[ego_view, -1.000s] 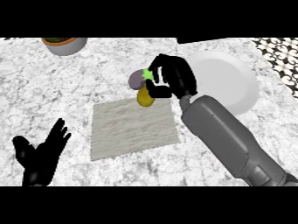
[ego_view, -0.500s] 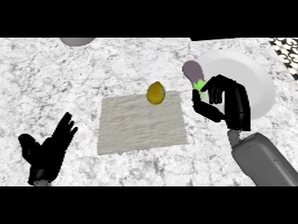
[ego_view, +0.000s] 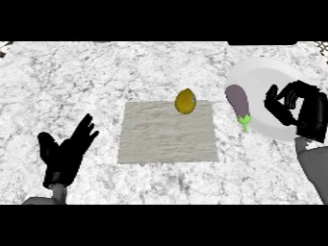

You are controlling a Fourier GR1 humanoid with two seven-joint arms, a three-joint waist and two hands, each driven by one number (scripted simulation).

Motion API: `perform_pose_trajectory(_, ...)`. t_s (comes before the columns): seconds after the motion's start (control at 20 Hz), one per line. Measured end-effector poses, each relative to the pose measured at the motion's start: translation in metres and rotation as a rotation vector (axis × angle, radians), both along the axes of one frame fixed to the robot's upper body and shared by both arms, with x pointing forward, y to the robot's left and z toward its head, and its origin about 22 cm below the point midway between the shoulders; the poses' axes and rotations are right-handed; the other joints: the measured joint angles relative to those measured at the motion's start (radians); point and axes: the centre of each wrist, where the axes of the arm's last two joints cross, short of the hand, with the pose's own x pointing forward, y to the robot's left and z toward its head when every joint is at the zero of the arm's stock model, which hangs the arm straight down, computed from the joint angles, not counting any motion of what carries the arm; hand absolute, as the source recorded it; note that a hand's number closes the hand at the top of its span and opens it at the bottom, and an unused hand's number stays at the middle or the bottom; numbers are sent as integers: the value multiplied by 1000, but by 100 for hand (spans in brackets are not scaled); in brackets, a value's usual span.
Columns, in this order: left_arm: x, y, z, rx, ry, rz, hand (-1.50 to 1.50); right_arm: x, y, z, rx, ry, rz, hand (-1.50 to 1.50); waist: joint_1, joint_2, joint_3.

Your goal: Pick the eggplant from the placemat and place it in the plate

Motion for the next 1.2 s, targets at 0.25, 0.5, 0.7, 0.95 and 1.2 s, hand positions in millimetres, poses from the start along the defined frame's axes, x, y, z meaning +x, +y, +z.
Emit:
perform_pose_trajectory(0.25, 2, -2, 3, 2, -8, -20, 0, 33, -42, 2, 10, -7, -38, 150, 21, 6, -1)
perform_pose_trajectory(0.5, 2, -10, 2, 1, -17, -26, 0, 53, -70, 2, 18, 31, -69, 150, 35, 9, 0)
perform_pose_trajectory(0.7, 4, -13, 4, -1, -23, -46, 0, 56, -89, -3, -55, 235, -81, -150, 55, 18, -1)
perform_pose_trajectory(0.95, 7, -18, 3, 0, -36, -62, 0, 60, -90, -13, -58, 354, 6, -150, 67, 24, 2)
perform_pose_trajectory(1.2, 7, -22, 3, -1, -33, -61, 0, 62, -91, -16, 46, 286, 97, -150, 68, 26, 5)
